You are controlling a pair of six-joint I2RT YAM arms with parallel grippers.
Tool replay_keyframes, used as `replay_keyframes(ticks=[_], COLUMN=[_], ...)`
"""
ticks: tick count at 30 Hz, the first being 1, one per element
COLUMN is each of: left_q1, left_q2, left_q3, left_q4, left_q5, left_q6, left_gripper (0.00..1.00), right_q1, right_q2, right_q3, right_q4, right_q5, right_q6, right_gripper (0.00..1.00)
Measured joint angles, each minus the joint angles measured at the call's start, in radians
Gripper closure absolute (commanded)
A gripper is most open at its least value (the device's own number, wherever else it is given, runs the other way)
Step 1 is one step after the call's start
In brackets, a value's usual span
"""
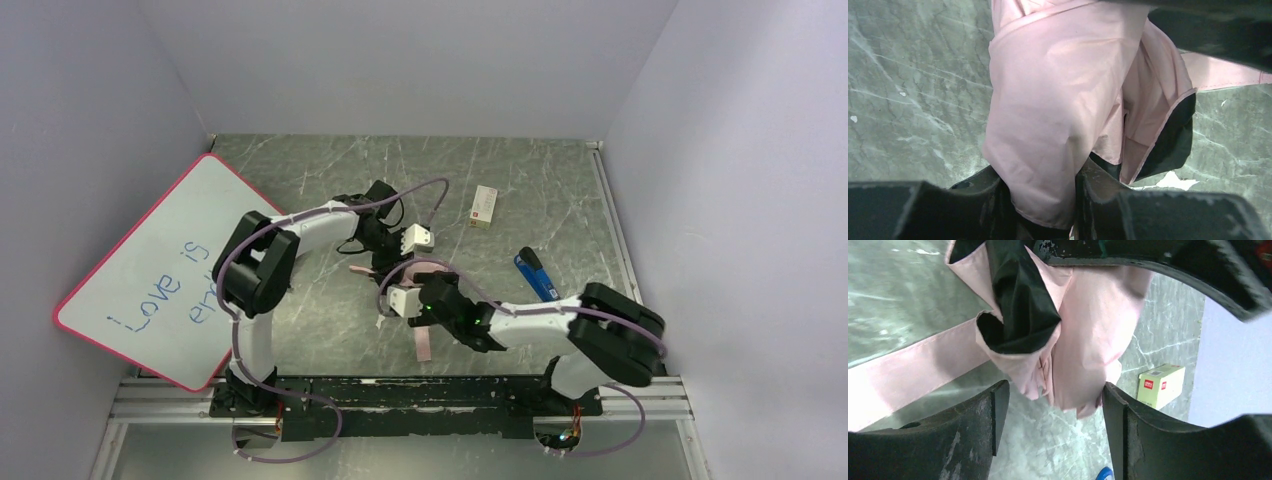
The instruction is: Put away the umbrella
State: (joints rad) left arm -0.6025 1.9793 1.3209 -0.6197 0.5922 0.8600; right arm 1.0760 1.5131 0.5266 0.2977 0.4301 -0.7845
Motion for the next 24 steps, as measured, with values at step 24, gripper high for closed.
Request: replay_keyframes(ticks=[24], left_q1=[-0.085], left_q2=[-0.106], left_q3=[-0.135], left_q4=[0.188], left_q5=[-0.204], left_q6=[-0.074], left_gripper=[0.95], right_q1=[0.031], right_q2=[-0.935], right_q3=[-0.127], right_q4=[-0.218], right_q5=[0.158], right_q6=[1.056], right_gripper=[0.31])
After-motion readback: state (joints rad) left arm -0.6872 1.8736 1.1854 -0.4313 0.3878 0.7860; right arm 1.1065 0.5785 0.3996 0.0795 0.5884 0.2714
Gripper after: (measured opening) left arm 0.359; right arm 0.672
